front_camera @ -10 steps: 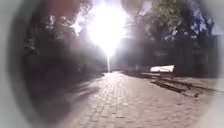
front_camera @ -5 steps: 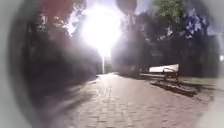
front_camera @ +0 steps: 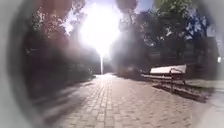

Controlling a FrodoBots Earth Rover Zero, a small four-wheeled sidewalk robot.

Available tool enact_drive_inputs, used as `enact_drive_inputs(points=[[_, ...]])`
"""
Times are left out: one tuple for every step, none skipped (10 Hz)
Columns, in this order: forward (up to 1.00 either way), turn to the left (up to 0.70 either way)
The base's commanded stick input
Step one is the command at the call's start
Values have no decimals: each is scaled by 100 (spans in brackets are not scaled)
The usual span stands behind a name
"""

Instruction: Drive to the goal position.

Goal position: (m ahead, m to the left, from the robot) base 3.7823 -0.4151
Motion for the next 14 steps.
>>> enact_drive_inputs(points=[[100,0],[100,0],[100,1],[100,17],[100,33],[100,40],[100,40],[100,40],[100,40],[100,40],[100,40],[100,40],[100,23],[100,0]])
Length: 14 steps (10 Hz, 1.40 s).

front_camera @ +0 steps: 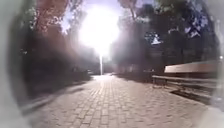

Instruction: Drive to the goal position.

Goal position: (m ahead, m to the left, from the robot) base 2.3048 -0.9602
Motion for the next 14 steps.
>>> enact_drive_inputs(points=[[100,0],[100,0],[100,0],[100,0],[100,0],[100,0],[100,0],[100,0],[100,0],[100,0],[100,0],[100,0],[100,0],[100,0]])
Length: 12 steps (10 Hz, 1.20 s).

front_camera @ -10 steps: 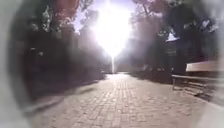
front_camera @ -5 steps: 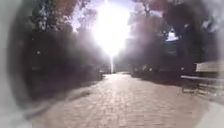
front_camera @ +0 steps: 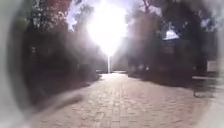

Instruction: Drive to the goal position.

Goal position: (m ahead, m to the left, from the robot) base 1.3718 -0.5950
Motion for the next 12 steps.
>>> enact_drive_inputs(points=[[100,0],[100,0],[100,0],[100,0],[100,0],[100,0],[100,0],[100,0],[100,0],[100,0],[100,0],[100,0]])
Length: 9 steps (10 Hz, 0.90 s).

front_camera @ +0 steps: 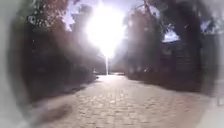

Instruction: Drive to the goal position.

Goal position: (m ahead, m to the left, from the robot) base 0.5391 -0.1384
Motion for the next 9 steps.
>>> enact_drive_inputs(points=[[100,0],[100,0],[100,0],[100,0],[100,0],[100,0],[100,0],[100,0],[100,0]])
